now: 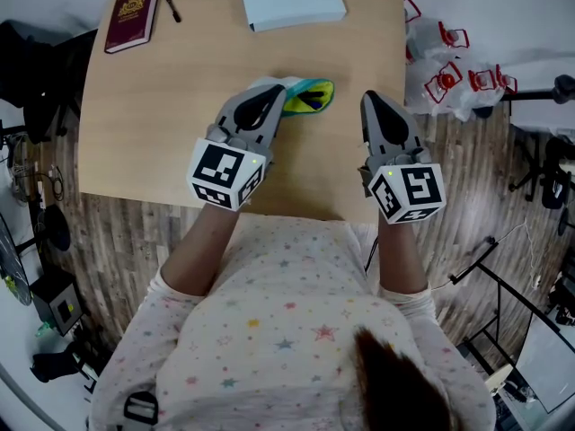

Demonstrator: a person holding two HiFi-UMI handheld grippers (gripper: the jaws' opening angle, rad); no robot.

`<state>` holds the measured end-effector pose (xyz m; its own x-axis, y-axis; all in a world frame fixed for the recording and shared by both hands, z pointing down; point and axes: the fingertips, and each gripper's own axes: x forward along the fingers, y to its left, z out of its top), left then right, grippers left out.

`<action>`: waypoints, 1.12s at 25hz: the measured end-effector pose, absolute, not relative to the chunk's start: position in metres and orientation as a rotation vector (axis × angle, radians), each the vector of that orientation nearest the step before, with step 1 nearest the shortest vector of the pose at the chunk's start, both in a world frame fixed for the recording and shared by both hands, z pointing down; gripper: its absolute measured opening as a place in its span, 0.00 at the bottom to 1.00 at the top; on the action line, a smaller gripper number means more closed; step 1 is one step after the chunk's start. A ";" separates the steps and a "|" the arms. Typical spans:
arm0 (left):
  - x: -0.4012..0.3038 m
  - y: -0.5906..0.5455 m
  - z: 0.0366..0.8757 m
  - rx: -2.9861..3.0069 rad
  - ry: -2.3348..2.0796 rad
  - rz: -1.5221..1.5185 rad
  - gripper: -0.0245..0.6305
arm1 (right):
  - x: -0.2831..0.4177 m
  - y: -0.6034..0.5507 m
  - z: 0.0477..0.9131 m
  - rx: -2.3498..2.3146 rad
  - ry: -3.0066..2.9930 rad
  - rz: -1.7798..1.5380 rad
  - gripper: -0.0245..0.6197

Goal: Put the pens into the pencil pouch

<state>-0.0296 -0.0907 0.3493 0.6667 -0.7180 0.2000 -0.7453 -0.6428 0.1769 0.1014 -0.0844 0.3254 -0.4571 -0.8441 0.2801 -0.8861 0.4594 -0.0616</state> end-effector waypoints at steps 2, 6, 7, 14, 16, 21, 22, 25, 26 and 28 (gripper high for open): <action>-0.032 -0.090 0.344 2.645 -1.195 0.154 0.06 | 0.102 -0.086 0.319 1.528 -2.514 0.278 0.04; -0.040 -0.090 0.332 2.653 -1.234 0.128 0.06 | 0.103 -0.086 0.310 1.563 -2.536 0.250 0.04; -0.042 -0.090 0.329 2.653 -1.243 0.120 0.06 | 0.103 -0.086 0.308 1.570 -2.538 0.245 0.04; -0.054 -0.090 0.314 2.655 -1.288 0.076 0.06 | 0.106 -0.085 0.298 1.610 -2.546 0.215 0.04; -0.056 -0.090 0.311 2.654 -1.297 0.070 0.06 | 0.107 -0.084 0.297 1.618 -2.548 0.213 0.04; -0.058 -0.088 0.307 2.658 -1.307 0.059 0.06 | 0.107 -0.082 0.295 1.620 -2.547 0.207 0.04; -0.058 -0.088 0.306 2.659 -1.307 0.057 0.06 | 0.107 -0.082 0.295 1.620 -2.546 0.206 0.04; -0.056 -0.087 0.304 2.661 -1.309 0.052 0.06 | 0.108 -0.081 0.295 1.624 -2.543 0.201 0.04; -0.056 -0.086 0.303 2.662 -1.309 0.051 0.06 | 0.109 -0.081 0.295 1.626 -2.545 0.201 0.04; -0.055 -0.086 0.302 2.662 -1.310 0.047 0.06 | 0.110 -0.081 0.294 1.630 -2.557 0.207 0.04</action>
